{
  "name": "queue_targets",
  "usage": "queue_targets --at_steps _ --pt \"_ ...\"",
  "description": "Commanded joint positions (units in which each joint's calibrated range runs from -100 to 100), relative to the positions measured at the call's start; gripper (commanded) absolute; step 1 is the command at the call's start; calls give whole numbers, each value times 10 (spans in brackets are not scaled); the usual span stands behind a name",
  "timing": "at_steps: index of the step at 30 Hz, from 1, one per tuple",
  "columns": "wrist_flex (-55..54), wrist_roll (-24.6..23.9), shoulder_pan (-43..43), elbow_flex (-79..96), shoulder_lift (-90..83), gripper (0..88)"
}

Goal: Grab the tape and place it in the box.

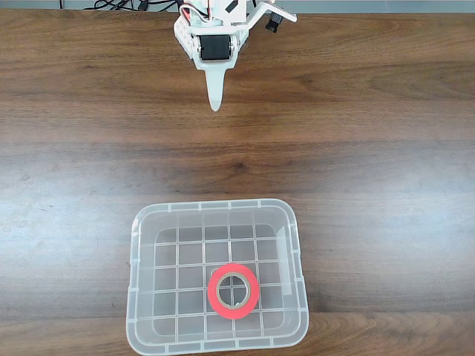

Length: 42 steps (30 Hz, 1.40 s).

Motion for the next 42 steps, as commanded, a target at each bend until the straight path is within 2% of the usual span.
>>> queue_targets --at_steps 1,6,12,42 --pt "-7 -4 6 68 -76 12" --pt "-8 -32 28 93 -81 12" --pt "-7 -19 24 95 -81 20" --pt "-7 -19 24 96 -81 17"
